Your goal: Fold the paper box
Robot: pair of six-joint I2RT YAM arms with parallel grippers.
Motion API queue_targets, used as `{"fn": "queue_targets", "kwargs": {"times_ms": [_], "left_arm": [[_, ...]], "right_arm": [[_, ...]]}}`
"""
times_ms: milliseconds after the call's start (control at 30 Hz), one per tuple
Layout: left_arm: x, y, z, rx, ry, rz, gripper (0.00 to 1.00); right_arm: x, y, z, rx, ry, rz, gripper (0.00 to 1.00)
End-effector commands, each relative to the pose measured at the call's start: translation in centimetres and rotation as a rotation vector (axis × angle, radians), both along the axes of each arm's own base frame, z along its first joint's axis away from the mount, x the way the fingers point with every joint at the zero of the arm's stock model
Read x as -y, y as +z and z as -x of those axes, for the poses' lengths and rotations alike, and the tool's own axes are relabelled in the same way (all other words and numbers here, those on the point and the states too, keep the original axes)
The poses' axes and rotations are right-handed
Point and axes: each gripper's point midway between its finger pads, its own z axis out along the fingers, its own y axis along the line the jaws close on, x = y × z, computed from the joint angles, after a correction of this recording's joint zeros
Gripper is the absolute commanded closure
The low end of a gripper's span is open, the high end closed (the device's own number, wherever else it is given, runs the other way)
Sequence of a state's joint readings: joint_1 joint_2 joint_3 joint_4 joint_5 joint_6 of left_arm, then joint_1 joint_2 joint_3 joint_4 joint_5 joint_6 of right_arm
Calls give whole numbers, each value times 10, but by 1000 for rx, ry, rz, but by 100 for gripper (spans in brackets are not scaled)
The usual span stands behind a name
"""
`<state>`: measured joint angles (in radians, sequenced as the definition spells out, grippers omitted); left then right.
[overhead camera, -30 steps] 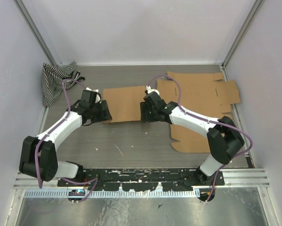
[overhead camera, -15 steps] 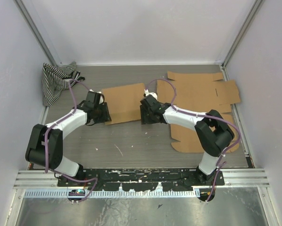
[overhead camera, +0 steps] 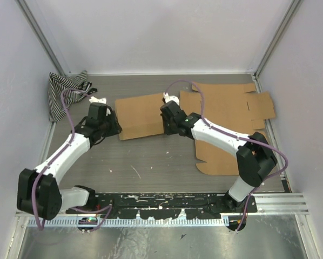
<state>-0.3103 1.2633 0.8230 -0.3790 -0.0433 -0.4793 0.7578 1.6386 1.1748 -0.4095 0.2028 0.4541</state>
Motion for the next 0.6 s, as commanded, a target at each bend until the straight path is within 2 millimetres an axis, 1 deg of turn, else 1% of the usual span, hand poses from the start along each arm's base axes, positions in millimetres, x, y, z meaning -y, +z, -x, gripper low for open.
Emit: {"fn": "queue_targets", "kwargs": {"times_ms": [0, 33, 67, 133, 200, 267, 333, 367, 400, 500, 567], "left_arm": [[15, 61, -42, 182, 9, 79, 51], [25, 68, -56, 188, -16, 95, 53], [33, 82, -74, 215, -34, 110, 54], [53, 90, -105, 231, -77, 143, 57], [70, 80, -133, 211, -109, 168, 60], [83, 67, -155, 182, -129, 190, 63], [96, 51, -167, 151, -150, 226, 64], [101, 40, -170, 131, -160, 236, 64], [104, 35, -172, 126, -160, 234, 63], [110, 16, -172, 93, -173, 231, 62], [113, 3, -168, 59, -189, 222, 62]], "right_arm": [[-11, 46, -25, 118, -19, -36, 98], [-11, 38, -27, 106, -26, -21, 99], [-11, 32, -28, 98, -43, -12, 99], [-9, 19, -31, 89, -65, 9, 99], [-10, 7, -32, 76, -70, 16, 99], [-11, -5, -32, 56, -72, 25, 99], [-13, -14, -33, 40, -77, 28, 99], [-14, -19, -33, 32, -78, 32, 99], [-14, -24, -33, 24, -85, 38, 99], [-14, -35, -38, 16, -113, 53, 99], [-16, -42, -43, 14, -124, 64, 99]]}}
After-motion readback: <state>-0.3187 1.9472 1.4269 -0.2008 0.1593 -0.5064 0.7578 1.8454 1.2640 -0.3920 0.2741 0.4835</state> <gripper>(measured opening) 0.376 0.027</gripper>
